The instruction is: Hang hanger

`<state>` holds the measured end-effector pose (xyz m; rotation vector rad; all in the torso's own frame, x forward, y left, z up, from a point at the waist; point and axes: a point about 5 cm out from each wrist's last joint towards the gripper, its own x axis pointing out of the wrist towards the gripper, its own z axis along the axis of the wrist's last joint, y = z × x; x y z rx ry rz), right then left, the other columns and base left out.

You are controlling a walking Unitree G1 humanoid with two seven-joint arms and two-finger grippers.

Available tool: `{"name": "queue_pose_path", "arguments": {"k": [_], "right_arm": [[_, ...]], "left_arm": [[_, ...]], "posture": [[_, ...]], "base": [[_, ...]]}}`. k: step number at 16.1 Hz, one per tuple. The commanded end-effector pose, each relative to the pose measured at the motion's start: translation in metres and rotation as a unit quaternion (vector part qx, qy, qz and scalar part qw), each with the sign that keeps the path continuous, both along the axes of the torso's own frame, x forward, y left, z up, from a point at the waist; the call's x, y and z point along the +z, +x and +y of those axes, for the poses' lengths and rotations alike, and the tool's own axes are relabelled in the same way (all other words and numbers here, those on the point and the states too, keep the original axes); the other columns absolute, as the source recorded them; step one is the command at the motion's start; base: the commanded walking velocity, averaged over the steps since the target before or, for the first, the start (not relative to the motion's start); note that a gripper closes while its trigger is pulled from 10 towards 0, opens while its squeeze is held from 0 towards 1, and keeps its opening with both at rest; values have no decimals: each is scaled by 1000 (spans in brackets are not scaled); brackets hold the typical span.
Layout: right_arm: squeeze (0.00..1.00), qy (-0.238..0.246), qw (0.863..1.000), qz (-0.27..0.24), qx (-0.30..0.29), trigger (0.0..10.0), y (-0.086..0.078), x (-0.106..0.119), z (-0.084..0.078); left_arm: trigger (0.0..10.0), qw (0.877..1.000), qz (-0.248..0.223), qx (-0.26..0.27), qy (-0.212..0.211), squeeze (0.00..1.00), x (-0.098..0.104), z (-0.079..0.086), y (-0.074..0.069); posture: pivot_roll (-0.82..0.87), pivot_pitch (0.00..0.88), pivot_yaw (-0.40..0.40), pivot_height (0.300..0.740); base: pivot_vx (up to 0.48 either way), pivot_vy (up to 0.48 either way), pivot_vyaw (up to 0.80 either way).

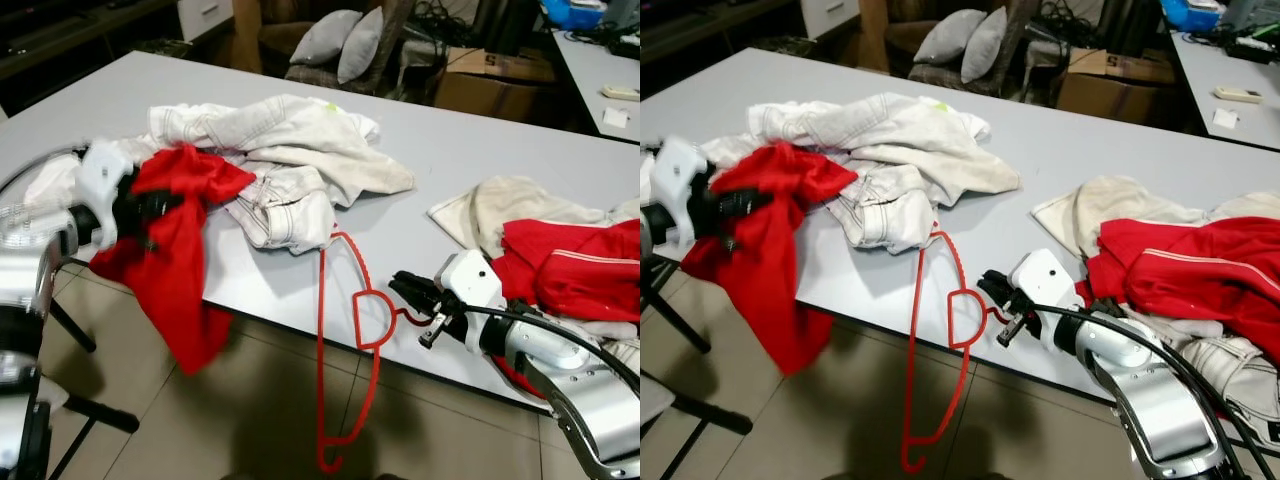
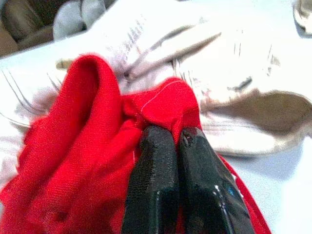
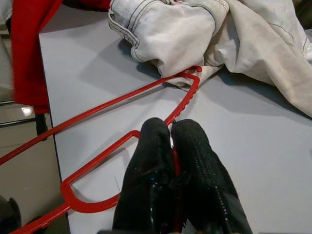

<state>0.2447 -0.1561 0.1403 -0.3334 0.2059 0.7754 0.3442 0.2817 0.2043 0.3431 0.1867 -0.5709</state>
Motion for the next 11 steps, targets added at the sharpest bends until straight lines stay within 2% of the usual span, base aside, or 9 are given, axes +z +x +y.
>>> {"name": "queue_pose_path", "arguments": {"k": [1,2,3,4,6,7,9,10,11], "right_arm": [[0,-8,1000,10,3,10000,0,-3,-3],[0,-8,1000,9,3,10000,0,-3,-4],[0,-8,1000,9,4,10000,1,-3,-4],[0,-9,1000,9,3,10000,2,-4,-4],[0,-9,1000,9,1,10000,2,-4,-4],[0,-9,1000,8,-2,10000,1,-4,-4],[0,-7,1000,9,-4,10000,-1,-4,-2],[0,-6,1000,9,-5,10000,-3,-5,-2],[0,-5,1000,9,-5,10000,-4,-5,-1]], "left_arm": [[0,998,-57,29,22,0,24,-6,20],[0,996,-77,40,30,0,34,-9,27],[0,983,-153,83,54,0,66,-13,39],[0,950,-266,148,72,0,115,-16,46],[0,891,-402,202,64,0,177,-22,40],[0,846,-478,224,73,0,211,-27,32],[0,839,-489,224,84,0,209,-30,33],[0,850,-466,230,89,0,192,-29,39],[0,875,-414,233,90,0,161,-26,48]], "posture": [[-51,29,-18,740],[-52,31,-19,740],[-53,35,-19,740],[-55,37,-18,740],[-59,41,-12,740],[-59,42,-10,740],[-62,46,3,740],[-62,46,3,740],[-63,46,6,740]], "base": [[0,0,0],[0,0,0],[0,0,0],[0,0,0],[0,0,0],[0,0,0],[0,0,0],[0,0,0],[0,0,0]]}}
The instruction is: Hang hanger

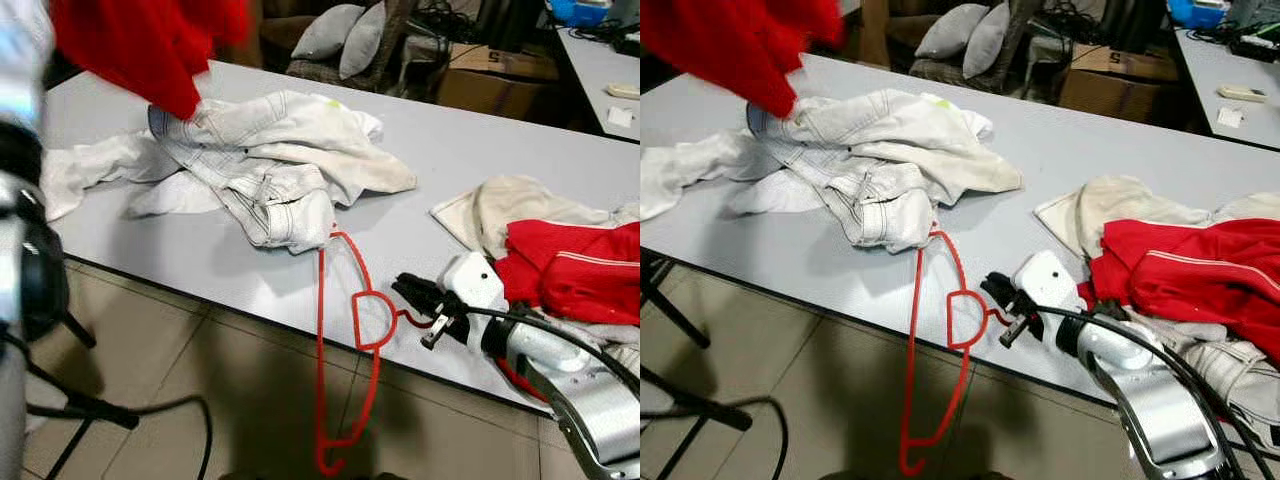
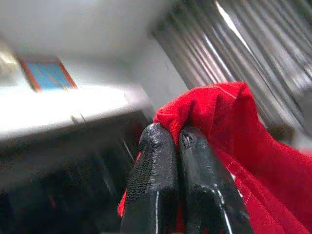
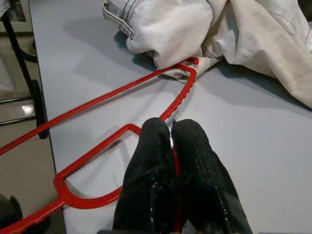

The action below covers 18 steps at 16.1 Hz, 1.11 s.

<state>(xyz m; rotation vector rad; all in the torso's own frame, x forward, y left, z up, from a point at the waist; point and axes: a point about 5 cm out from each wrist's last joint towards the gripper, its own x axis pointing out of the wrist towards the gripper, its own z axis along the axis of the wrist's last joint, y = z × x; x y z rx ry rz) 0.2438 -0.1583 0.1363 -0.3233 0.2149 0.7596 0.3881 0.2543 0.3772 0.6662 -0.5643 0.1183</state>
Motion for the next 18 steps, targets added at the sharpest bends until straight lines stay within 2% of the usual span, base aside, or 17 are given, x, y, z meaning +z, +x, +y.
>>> {"name": "queue_pose_path", "arguments": {"k": [1,2,3,4,5,6,7,8,9,10,11,12,13,15,16,17,18], "right_arm": [[0,-7,1000,5,4,10000,-3,-1,1],[0,-7,1000,5,4,10000,-3,-1,2],[0,-7,1000,6,6,10000,-2,-1,3],[0,-6,1000,6,6,10000,-2,-1,3],[0,-7,1000,6,10,10000,-1,-1,4],[0,-7,1000,6,13,10000,0,-1,5],[0,-8,1000,5,13,10000,1,-1,5],[0,-8,1000,5,14,10000,1,0,5],[0,-7,1000,2,13,10000,2,1,5],[0,-7,1000,1,13,10000,3,1,5],[0,-8,1000,-1,12,10000,3,2,5],[0,-8,1000,-5,10,10000,4,3,5],[0,-9,1000,-9,7,10000,5,4,4],[0,-4,1000,-16,2,10000,7,7,2],[0,6,1000,-28,-7,10000,11,12,0],[0,15,999,-36,-13,10000,14,16,-1],[0,33,997,-57,-27,10000,20,29,-8]], "left_arm": [[0,996,87,6,-6,0,-38,3,10],[1451,987,160,-1,-30,0,-72,5,14],[10000,946,322,5,-46,0,-145,10,12],[10000,930,365,4,-42,0,-164,10,9],[10000,891,449,-21,-61,1000,-207,11,-4],[10000,864,498,-37,-66,1000,-225,16,-14],[10000,851,519,-44,-70,1000,-228,18,-16],[10000,843,531,-48,-73,1000,-229,20,-18],[10000,825,551,-98,-80,1000,-219,25,-21],[10000,819,554,-125,-84,1000,-210,29,-22],[10000,816,551,-148,-95,1000,-198,35,-24],[10000,821,534,-170,-112,1000,-178,45,-27],[10000,838,498,-182,-132,1000,-156,53,-28],[10000,856,458,-190,-147,1000,-139,58,-28],[10000,887,392,-178,-170,1000,-121,61,-24],[10000,898,358,-178,-185,894,-112,61,-22],[10000,901,319,-232,-180,0,-102,44,-22]], "posture": [[-60,45,4,740],[-59,44,5,740],[-57,44,1,740],[-57,44,0,740],[-57,42,-3,740],[-53,37,-8,740],[-51,35,-9,740],[-51,35,-9,740],[-49,26,-3,740],[-49,24,-1,740],[-50,21,3,740],[-48,15,3,740],[-47,11,0,740],[-42,5,-6,740],[-40,2,-10,740],[-40,2,-10,740],[-40,0,-15,740]], "base": [[0,0,0],[0,0,0],[0,0,0],[0,0,0],[0,0,0],[0,0,0],[0,0,0],[0,0,0],[0,0,0],[0,0,0],[0,0,0],[0,0,0],[0,0,0],[0,0,0],[0,0,0],[0,0,0],[0,0,0]]}}
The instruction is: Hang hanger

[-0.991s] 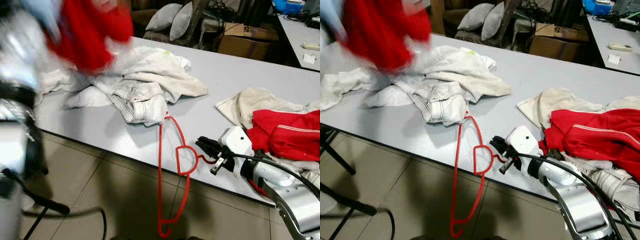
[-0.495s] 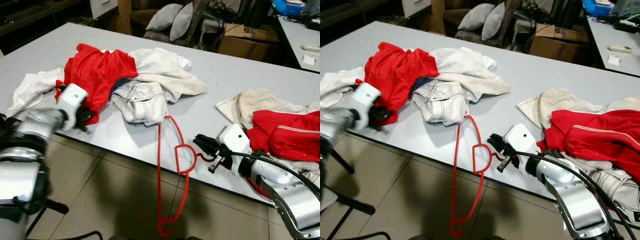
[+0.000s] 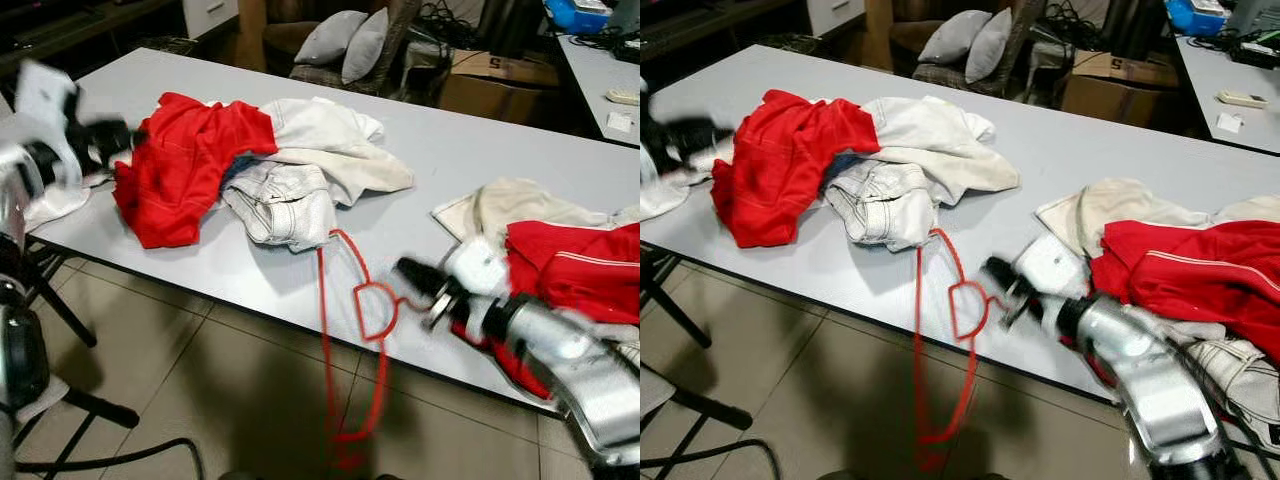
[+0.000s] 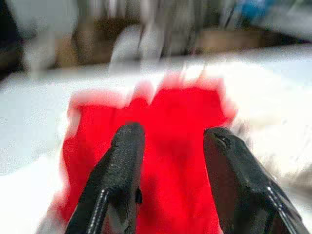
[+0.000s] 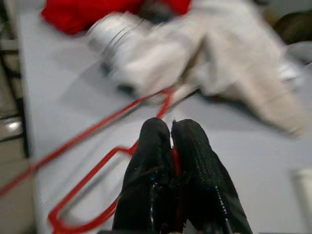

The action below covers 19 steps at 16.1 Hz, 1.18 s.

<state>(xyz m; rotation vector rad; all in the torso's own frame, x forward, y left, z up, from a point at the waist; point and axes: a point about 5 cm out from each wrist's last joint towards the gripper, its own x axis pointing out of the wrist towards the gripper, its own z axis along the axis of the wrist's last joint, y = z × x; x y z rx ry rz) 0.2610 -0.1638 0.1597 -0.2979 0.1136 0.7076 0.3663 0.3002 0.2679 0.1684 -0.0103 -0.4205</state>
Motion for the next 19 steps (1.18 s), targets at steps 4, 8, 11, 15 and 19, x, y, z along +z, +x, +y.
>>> {"name": "queue_pose_path", "arguments": {"k": [4,8,11,15,19], "right_arm": [[0,7,998,-65,12,10000,14,45,-21],[0,-45,990,-121,49,10000,30,86,-34],[0,-67,983,-153,72,10000,38,108,-37],[0,-86,968,-167,165,10000,36,127,-27],[0,-108,953,-176,223,10000,32,133,-9]], "left_arm": [[10000,981,-61,-184,-26,0,15,-74,-11],[10000,971,-109,-212,-3,275,33,-110,4],[10000,956,-114,-271,-8,1000,44,-139,0],[10000,912,-103,-395,24,1000,46,-180,3],[10000,864,-48,-491,105,224,20,-212,-2]], "posture": [[-54,0,-6,740],[-61,0,7,740],[-64,0,19,740],[-60,0,41,740],[-80,0,92,740]], "base": [[0,0,0],[0,0,0],[0,0,0],[0,0,0],[0,0,0]]}}
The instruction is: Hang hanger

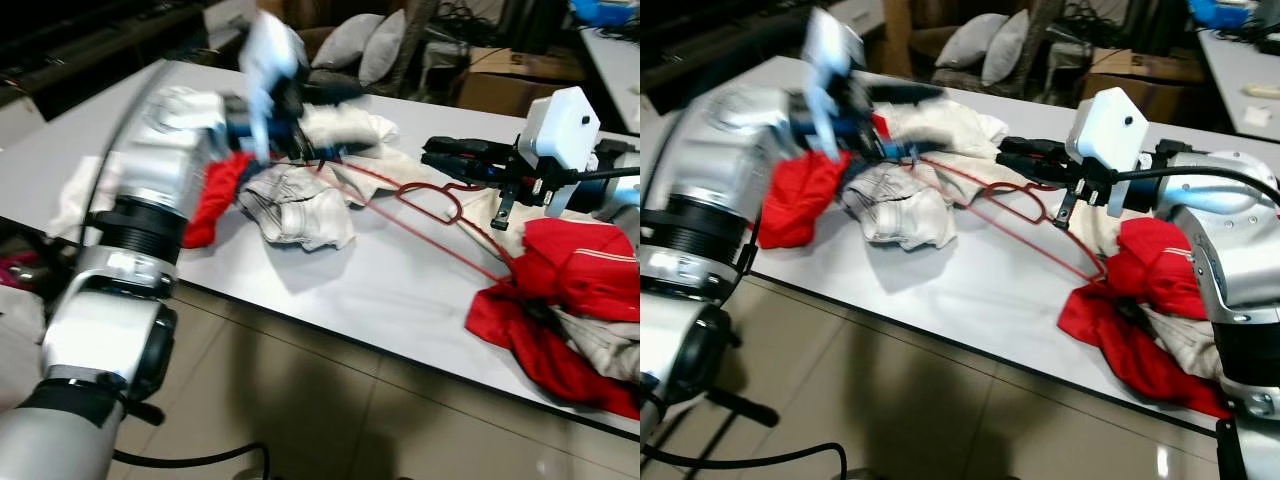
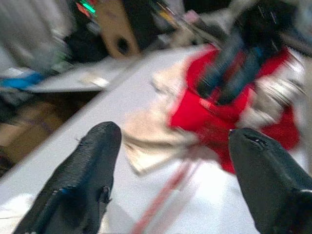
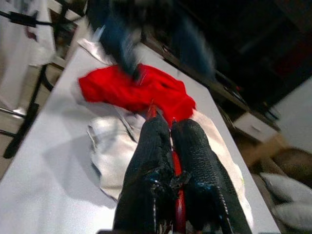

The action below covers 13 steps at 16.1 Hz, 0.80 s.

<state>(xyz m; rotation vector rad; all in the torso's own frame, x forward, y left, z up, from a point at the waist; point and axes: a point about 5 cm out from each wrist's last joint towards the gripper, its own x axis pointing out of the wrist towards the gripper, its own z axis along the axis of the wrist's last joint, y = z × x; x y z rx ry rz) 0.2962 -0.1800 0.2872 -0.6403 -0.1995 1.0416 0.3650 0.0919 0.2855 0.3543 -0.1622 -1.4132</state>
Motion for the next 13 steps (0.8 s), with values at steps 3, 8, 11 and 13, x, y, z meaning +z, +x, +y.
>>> {"name": "queue_pose_path", "arguments": {"k": [3,8,11,13], "right_arm": [[0,-32,998,-27,45,10000,-5,8,19],[0,-66,992,-55,94,10000,-6,21,40],[0,-86,987,-68,118,10000,-6,29,47],[0,-95,984,-72,129,10000,-8,31,51]], "left_arm": [[10000,998,-7,-30,49,0,-4,-7,1],[10000,997,27,-30,72,0,-29,-14,4],[10000,996,39,-19,78,0,-40,-15,6],[0,996,34,-14,84,0,-43,-11,7]], "posture": [[-91,0,106,740],[-105,0,92,740],[-114,0,85,740],[-112,0,84,740]], "base": [[0,0,0],[0,0,0],[0,0,0],[0,0,0]]}}
